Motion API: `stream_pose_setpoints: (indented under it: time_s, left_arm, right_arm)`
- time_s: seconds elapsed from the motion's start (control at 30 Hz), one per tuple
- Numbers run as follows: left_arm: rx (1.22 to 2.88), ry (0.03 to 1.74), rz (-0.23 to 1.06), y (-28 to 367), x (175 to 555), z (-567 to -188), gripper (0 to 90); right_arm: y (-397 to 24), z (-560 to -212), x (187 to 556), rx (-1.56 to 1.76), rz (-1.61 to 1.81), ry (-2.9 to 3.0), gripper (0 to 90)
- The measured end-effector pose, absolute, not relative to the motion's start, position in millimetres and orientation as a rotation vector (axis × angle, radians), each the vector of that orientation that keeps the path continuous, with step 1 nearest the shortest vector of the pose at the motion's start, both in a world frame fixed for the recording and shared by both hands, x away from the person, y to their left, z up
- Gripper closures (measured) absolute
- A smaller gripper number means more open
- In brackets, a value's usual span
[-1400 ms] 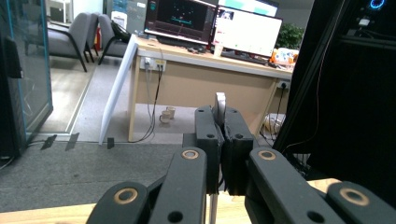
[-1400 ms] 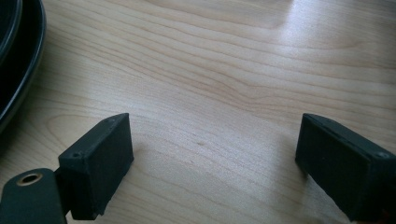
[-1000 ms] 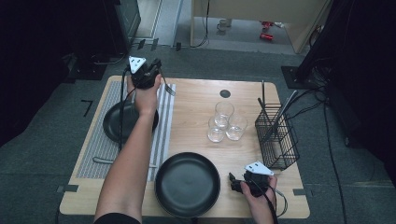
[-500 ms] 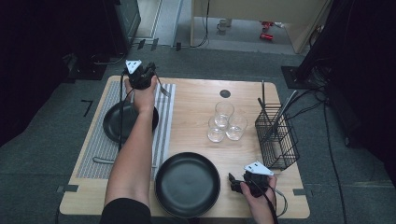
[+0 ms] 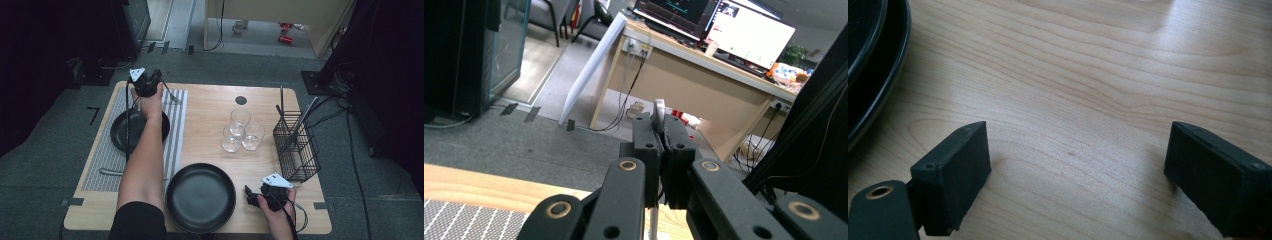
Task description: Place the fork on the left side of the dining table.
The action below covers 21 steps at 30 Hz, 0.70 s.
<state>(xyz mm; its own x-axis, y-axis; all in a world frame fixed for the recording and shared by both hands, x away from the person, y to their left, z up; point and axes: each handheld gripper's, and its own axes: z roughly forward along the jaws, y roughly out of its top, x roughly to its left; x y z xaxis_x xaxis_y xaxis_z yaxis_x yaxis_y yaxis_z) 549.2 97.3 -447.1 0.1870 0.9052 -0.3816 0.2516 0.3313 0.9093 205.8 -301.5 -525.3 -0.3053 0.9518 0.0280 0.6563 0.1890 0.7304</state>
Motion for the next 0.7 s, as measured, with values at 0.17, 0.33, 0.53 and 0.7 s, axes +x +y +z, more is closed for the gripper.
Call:
stream_pose_setpoints:
  time_s: [0.17,0.33,0.53,0.7]
  left_arm:
    - [1.199,1.388,0.656,110,551,-452,85.8]
    - [1.240,1.439,0.647,125,552,-458,82.9]
    - [1.255,1.485,0.579,143,552,-468,79.7]
    - [1.239,1.508,0.527,155,553,-478,78.4]
  right_arm:
    - [-302,-525,206,1.504,0.909,2.036,11.1]
    - [-303,-525,206,1.493,0.909,2.043,11.1]
    - [-303,-525,205,1.492,0.913,2.048,11.0]
    - [-303,-525,205,1.493,0.914,2.047,11.0]
